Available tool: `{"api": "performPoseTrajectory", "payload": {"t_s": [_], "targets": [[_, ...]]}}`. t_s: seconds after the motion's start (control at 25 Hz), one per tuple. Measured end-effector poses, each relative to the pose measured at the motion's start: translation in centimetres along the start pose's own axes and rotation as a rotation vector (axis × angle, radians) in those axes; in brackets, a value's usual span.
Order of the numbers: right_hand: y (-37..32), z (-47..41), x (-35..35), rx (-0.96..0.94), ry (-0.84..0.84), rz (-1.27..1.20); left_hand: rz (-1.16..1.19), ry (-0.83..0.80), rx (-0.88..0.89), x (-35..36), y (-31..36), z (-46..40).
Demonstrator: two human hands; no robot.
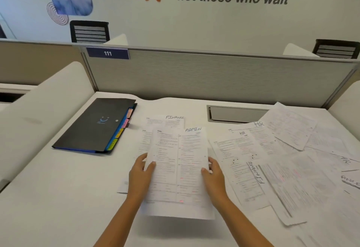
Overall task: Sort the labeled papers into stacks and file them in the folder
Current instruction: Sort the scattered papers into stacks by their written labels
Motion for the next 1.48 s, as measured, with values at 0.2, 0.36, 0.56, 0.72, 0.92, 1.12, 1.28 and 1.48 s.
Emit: {"api": "performPoseTrajectory", "payload": {"t_s": [0.2, 0.36, 0.56, 0.72, 0.92, 1.12, 1.28, 1.48], "targets": [[1.1, 1.9, 6.1, -0.008, 0.023, 0.119, -0.102, 0.039, 0.023, -4.6, -3.1, -1.6], [1.0, 2.1, 8.7, -0.083, 0.071, 0.218, -0.166, 0.025, 0.027, -6.3, -4.2, -3.2], [1.3, 1.7, 10.0, -0.112, 0.115, 0.317, -0.303, -0.043, 0.067, -6.3, -5.0, -5.4], [2.3, 1.4, 10.2, -0.067, 0.156, 0.403, -0.463, -0.026, 0.053, -6.3, -5.7, -6.2], [2.4, 1.1, 10.4, -0.086, 0.105, 0.500, -0.534, 0.012, 0.058, -6.2, -5.7, -6.7], [2.7, 0.6, 10.2, -0.114, 0.035, 0.546, -0.559, 0.022, 0.051, -5.9, -6.0, -6.8], [2.4, 0.3, 9.2, -0.041, -0.046, 0.443, -0.750, 0.128, 0.015, -5.6, -5.6, -6.6], [1.9, -0.9, 4.3, -0.018, -0.062, 0.366, -0.696, 0.179, 0.182, -0.7, -2.6, -3.9]]}}
Point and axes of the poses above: each hand's wrist, its own z-axis away from the middle knuckle, its own x-axis out of the palm, y = z × x, the point moved 4 cm from there along -z, towards the middle knuckle, and after that the axes turned 7 degrees about y, right-handed, at the moved point
